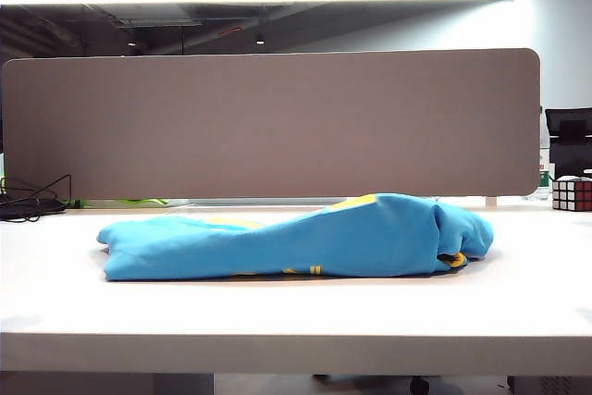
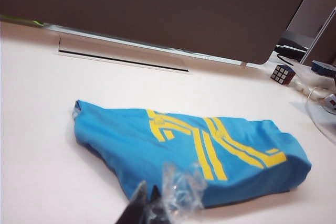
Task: Fold the bottom side of the soccer jersey horizontally towards the center, about one-third of the way, then fold the sleeve back towards the center, creating a straight line along the edge of the the soccer jersey, and finally fold the bottom of the soccer jersey up towards the top, creating a neat rectangle.
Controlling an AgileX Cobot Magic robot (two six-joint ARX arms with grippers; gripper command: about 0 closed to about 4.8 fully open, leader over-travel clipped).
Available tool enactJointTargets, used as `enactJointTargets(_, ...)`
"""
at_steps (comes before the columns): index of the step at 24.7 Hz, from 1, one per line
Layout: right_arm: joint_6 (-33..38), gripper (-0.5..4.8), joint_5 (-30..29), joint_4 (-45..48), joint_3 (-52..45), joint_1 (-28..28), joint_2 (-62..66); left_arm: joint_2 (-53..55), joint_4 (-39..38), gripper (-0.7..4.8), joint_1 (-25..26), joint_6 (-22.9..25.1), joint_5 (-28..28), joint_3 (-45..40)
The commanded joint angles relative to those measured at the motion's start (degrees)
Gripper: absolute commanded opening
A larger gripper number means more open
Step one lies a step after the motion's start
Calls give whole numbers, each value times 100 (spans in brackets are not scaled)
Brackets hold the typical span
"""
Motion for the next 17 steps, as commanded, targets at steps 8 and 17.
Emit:
enactJointTargets(8, -551, -5, 33, 341, -63, -37, -11, -63, 59, -6, -2, 1147, 83, -24)
enactJointTargets(17, -573, -5, -197, 1731, -649, -476, -11, -63, 1622, -6, -4, 1320, -7, -533)
